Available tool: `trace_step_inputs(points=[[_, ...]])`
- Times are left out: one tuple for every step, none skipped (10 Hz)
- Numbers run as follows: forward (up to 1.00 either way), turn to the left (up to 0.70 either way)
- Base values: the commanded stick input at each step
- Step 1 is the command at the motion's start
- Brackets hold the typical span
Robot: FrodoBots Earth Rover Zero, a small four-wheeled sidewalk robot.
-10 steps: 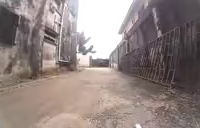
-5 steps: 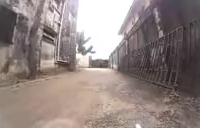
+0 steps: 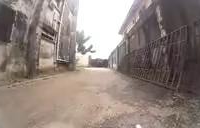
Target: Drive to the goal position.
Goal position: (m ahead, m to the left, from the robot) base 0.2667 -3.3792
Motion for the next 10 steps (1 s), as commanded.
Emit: trace_step_inputs(points=[[0.3,0.0],[0.3,0.0],[0.3,0.0],[0.3,0.0],[0.3,0.0],[0.3,0.0],[0.3,0.0],[0.3,0.0],[0.3,0.0],[0.3,0.0]])
